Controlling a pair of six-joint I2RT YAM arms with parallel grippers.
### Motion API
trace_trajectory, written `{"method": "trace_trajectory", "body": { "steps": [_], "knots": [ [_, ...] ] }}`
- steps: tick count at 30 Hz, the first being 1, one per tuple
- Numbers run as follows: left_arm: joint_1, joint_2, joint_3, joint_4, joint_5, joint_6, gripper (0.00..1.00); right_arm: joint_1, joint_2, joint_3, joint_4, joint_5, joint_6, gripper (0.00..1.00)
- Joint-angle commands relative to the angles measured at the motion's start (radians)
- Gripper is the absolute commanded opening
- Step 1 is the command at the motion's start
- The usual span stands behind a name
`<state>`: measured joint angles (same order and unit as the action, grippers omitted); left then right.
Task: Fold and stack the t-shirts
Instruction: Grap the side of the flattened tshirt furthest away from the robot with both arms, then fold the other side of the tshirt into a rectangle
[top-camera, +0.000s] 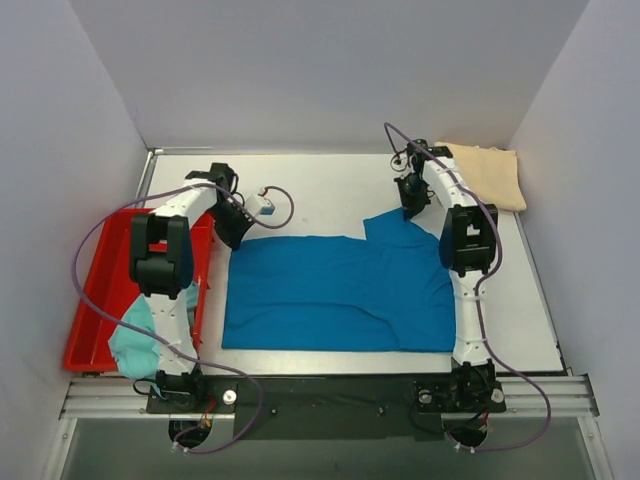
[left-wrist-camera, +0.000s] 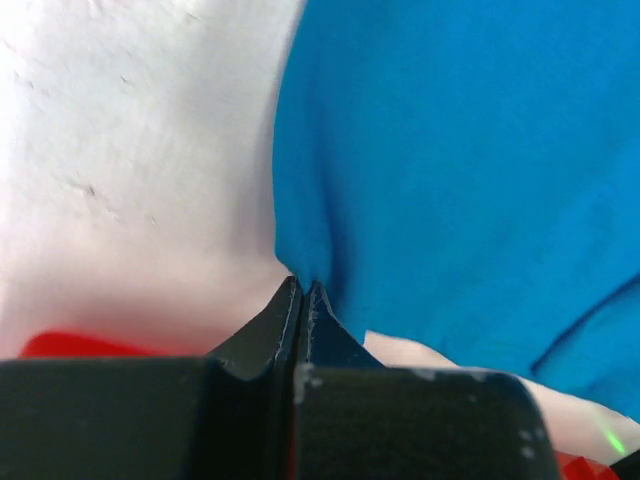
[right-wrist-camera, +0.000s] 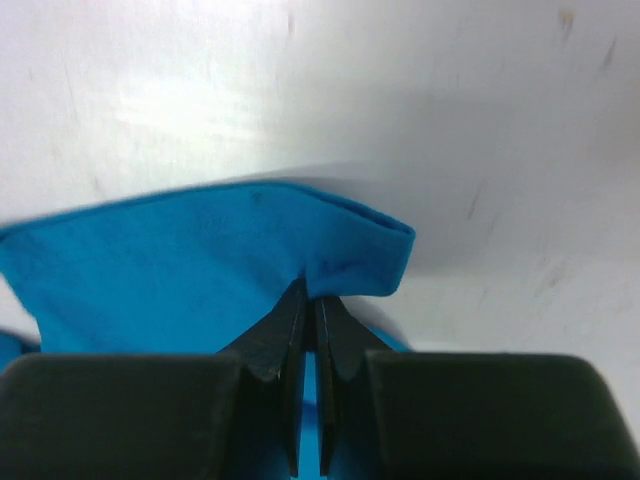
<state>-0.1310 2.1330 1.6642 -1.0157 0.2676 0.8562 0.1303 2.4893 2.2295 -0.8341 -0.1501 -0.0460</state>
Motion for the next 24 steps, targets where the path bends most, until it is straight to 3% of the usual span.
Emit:
{"method": "trace_trajectory", "body": {
  "steps": [1, 9, 16, 24],
  "knots": [
    [0.007, -0.243, -0.128, 0.106, 0.044, 0.007, 0.00, -0.006, -0.281, -0.181, -0.011, 0.020, 0.038, 0.00],
    [0.004, -0.542, -0.463, 0.198, 0.010, 0.072, 0.00, -0.006, -0.712, -0.741, 0.069, 0.110, 0.135, 0.00],
    [0.004, -0.699, -0.656, 0.131, 0.032, 0.205, 0.00, 0.000, -1.010, -1.071, 0.049, 0.132, 0.216, 0.00],
    [0.001, -0.699, -0.736, 0.144, 0.035, 0.297, 0.00, -0.014, -1.035, -1.246, 0.010, 0.081, 0.256, 0.00]
  ]
}}
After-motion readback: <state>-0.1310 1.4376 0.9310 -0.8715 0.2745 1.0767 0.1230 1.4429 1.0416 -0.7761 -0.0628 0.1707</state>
